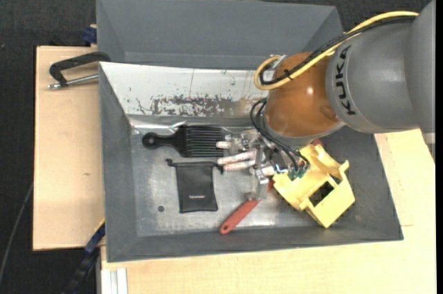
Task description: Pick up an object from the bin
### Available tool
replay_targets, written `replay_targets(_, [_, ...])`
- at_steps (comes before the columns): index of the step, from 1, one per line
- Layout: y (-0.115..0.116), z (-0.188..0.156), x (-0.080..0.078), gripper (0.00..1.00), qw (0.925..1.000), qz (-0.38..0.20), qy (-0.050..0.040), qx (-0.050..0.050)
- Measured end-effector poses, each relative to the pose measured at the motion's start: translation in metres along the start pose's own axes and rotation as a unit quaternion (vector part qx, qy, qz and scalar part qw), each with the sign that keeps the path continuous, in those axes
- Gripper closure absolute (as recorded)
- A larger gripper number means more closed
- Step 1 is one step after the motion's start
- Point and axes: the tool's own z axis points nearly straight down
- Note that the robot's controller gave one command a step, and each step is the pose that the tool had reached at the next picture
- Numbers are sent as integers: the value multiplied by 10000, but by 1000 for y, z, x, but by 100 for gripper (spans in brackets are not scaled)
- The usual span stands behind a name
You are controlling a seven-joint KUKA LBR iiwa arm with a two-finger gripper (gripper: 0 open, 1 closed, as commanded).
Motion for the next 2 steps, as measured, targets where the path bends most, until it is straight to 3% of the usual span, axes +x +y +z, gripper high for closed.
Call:
replay_targets(1, [-12,1,-2,100,10000,34,-45,3])
replay_targets(2, [-12,1,-2,100,10000,33,-45,3])
